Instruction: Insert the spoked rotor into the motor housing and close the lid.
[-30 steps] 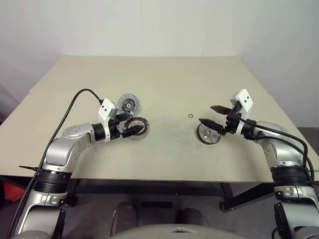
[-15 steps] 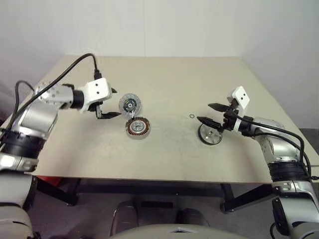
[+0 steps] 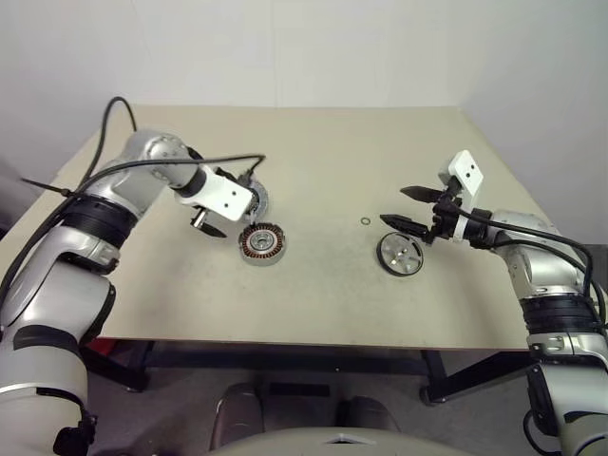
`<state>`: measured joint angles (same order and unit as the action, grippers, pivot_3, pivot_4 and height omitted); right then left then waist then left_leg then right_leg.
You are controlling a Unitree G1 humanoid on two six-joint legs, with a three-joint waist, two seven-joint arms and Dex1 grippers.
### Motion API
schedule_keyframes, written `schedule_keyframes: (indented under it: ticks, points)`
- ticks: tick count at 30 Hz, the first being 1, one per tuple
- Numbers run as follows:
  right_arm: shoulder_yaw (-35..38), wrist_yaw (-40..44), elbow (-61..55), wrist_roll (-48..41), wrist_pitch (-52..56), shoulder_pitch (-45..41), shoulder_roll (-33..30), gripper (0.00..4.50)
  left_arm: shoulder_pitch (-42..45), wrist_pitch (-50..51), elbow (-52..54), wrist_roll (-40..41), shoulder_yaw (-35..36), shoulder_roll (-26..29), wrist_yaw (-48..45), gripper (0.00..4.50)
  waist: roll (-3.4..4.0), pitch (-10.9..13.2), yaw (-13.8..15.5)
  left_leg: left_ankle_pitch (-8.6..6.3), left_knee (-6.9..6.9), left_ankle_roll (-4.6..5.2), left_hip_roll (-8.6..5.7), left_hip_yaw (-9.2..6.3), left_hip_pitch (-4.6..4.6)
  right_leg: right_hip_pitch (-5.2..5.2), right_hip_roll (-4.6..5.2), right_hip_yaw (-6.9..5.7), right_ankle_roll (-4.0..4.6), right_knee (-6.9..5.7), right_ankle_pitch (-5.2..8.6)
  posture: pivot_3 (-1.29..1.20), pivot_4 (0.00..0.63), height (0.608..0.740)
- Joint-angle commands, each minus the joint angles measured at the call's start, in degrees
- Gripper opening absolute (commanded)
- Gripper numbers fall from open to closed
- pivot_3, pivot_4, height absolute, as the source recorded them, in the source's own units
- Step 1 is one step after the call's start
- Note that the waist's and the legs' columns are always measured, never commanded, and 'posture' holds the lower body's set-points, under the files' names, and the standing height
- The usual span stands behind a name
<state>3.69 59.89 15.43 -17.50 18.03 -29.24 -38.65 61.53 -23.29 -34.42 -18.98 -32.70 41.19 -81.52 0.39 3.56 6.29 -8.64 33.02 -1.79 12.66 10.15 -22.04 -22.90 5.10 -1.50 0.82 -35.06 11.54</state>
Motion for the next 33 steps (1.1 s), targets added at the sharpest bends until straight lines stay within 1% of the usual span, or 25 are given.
schedule_keyframes:
  ticks: [1,7,16,20,24,29,33]
  points:
    - [0.8,1.0,-1.3,-0.5,0.3,-2.9,-1.8,4.49,2.8,-4.7,-0.3,-3.5,-1.8,-1.0,-1.0,4.50,0.00,0.0,0.1,0.00,0.00,0.00,0.00,0.00,0.00,-0.01,0.00,0.00,0.00,-0.01,0.00,0.00,0.000,0.740]
    - [0.7,0.9,-1.2,-0.5,0.2,-4.1,-1.5,4.49,2.5,-7.7,1.3,-4.9,-3.6,-2.8,-3.8,4.50,0.00,0.0,1.0,0.00,0.05,0.00,0.02,0.01,0.02,-0.08,0.00,0.00,0.05,-0.20,0.02,0.00,0.000,0.740]
    - [1.3,-1.0,-1.2,-0.5,-0.9,-3.9,-0.2,4.49,3.3,-11.0,-1.2,-7.3,-5.2,-4.4,-5.5,4.50,0.00,0.0,1.6,0.01,0.19,-0.01,0.00,0.01,0.02,-0.09,0.09,0.01,0.06,-0.38,0.03,0.00,0.000,0.740]
    - [1.7,-2.3,-0.9,-0.7,-1.8,-4.7,0.4,4.49,3.0,-11.4,-2.9,-8.9,-6.1,-6.4,-4.3,4.50,0.00,0.0,1.8,0.01,0.19,-0.01,-0.01,0.01,0.03,-0.09,0.09,0.00,0.06,-0.41,0.03,0.00,0.000,0.740]
    - [2.3,-3.5,-0.7,-1.0,-2.2,-5.8,1.1,4.49,2.8,-12.1,-4.8,-10.2,-6.6,-7.2,-3.6,4.50,0.00,0.0,1.9,0.02,0.22,-0.01,-0.02,0.01,0.02,-0.13,0.09,0.02,0.06,-0.46,0.03,0.00,0.000,0.740]
    - [2.3,-3.9,-0.4,-1.2,-2.9,-6.3,1.6,4.49,4.2,-12.5,-9.1,-12.6,-7.1,-9.5,-0.6,4.50,0.00,0.0,2.3,0.02,0.22,-0.02,-0.01,0.01,0.01,-0.14,0.08,0.01,0.07,-0.46,0.04,0.00,0.000,0.740]
    - [2.3,-4.2,-0.1,-1.1,-3.2,-6.6,1.8,4.49,4.7,-13.2,-11.4,-13.5,-7.3,-10.2,0.3,4.50,-0.01,0.0,2.5,0.02,0.23,-0.01,-0.03,0.01,0.00,-0.14,0.10,0.01,0.07,-0.47,0.04,0.00,0.000,0.740]
